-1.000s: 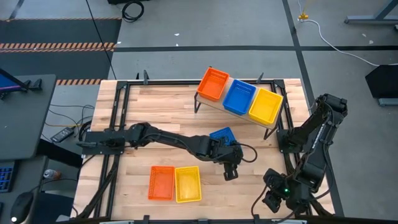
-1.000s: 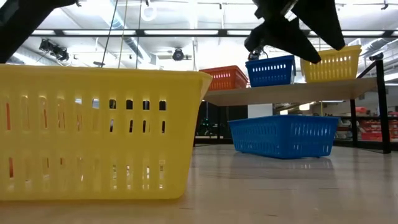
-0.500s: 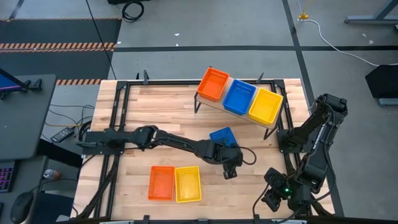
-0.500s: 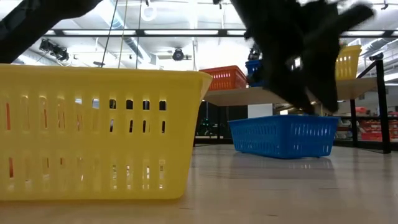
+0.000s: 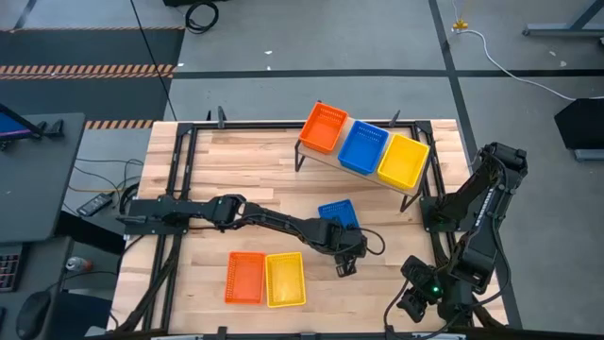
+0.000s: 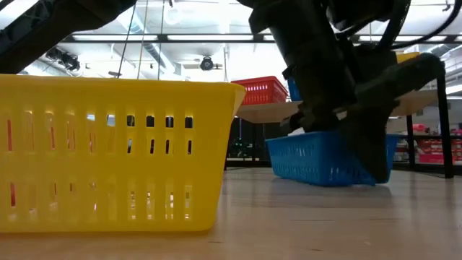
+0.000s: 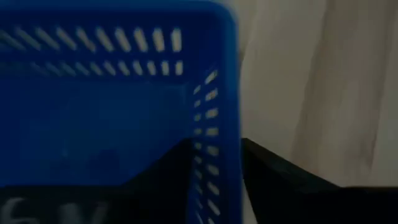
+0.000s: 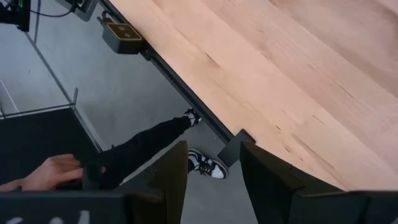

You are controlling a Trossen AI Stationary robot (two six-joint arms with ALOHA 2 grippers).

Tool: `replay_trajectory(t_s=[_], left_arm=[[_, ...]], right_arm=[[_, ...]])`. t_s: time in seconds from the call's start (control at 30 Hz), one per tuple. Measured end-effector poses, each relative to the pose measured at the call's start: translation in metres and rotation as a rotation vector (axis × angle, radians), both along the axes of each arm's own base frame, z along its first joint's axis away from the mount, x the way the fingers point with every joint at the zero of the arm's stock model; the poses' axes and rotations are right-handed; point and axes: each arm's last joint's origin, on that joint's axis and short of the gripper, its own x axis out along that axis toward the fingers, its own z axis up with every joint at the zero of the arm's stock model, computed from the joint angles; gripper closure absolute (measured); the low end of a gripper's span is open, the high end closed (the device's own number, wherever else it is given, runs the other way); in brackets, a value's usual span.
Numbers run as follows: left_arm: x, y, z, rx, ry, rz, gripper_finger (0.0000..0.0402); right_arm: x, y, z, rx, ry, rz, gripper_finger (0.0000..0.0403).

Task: Stack baskets on shelf by color
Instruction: Stack the blue basket on the blue basket on the shelf

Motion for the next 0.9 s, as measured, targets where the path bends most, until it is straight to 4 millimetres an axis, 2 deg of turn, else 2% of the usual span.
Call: replay_trajectory(t_s=[0.13,0.23,0.47,0.63,0.77,0.9], left_arm=[[-0.005,-0.003,0.001,-0.002,0.045,-0.004,0.0336],[-0.008,-0.006,0.014,-0.043,0.045,-0.017,0.0388],[-0.018,-0.010,0.050,-0.069,0.014,-0.037,0.0396],[-0.032,-0.007,0.108,-0.012,-0.110,-0.070,0.0398],[-0.042,-0.003,0.137,0.121,-0.162,-0.134,0.0399],[-0.055,0.010,0.177,0.233,-0.241,-0.233,0.0397]], right_arm=[[0.001,0.003,0.002,0.034,-0.020,0.000,0.0249],[-0.002,0.007,0.003,0.053,-0.029,0.014,0.0249],[-0.012,0.011,0.003,0.047,-0.025,0.053,0.0249],[-0.014,0.010,0.002,0.022,-0.029,0.055,0.0249],[-0.014,0.006,0.000,-0.038,-0.051,0.036,0.0249],[-0.007,0.001,-0.001,-0.074,-0.063,0.018,0.0249]])
